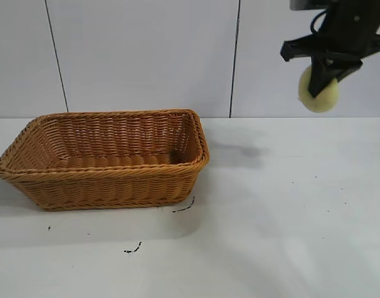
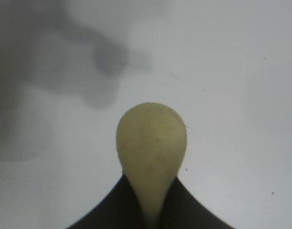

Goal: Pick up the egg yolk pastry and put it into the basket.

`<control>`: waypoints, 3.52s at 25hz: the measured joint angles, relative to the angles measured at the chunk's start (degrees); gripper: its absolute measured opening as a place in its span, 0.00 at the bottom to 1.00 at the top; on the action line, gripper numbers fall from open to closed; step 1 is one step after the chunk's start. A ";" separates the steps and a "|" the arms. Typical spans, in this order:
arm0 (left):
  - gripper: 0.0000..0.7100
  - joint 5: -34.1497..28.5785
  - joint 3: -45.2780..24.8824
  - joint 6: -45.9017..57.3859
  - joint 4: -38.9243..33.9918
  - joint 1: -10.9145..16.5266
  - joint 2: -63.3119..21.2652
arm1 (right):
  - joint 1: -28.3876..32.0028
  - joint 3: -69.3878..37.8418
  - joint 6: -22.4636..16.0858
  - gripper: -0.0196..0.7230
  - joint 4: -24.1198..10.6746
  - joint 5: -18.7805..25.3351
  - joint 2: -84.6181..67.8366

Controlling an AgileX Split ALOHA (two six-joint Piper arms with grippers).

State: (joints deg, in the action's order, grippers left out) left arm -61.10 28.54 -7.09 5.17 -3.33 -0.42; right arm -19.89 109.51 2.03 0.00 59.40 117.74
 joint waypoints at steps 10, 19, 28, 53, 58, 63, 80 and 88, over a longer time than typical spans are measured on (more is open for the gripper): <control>0.98 0.00 0.00 0.00 0.00 0.00 0.00 | -14.82 12.53 0.00 0.02 0.92 2.01 9.34; 0.98 0.00 0.00 0.00 0.00 0.00 0.00 | -19.22 12.54 0.00 0.02 0.81 -7.05 18.27; 0.98 0.00 0.00 0.00 0.00 0.00 0.00 | -19.22 12.37 0.00 0.72 0.52 -8.11 20.28; 0.98 0.00 0.00 0.00 0.00 0.00 0.00 | 15.92 12.63 -0.64 0.95 -1.37 6.28 12.22; 0.98 0.00 0.00 0.00 0.00 0.00 0.00 | 20.01 12.63 -0.51 0.95 -1.30 10.16 12.22; 0.98 0.00 0.00 0.00 0.00 0.00 0.00 | 21.11 10.74 -0.51 0.95 -1.23 10.15 10.73; 0.98 0.00 0.00 0.00 0.00 0.00 0.00 | 21.11 -50.80 2.76 0.95 -1.01 9.24 -40.51; 0.98 0.00 0.00 0.00 0.00 0.00 0.00 | 21.11 -72.26 2.78 0.95 1.40 2.16 -70.55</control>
State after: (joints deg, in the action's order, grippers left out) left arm -61.10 28.54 -7.09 5.17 -3.33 -0.42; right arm 1.22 37.25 4.82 1.40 61.56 47.19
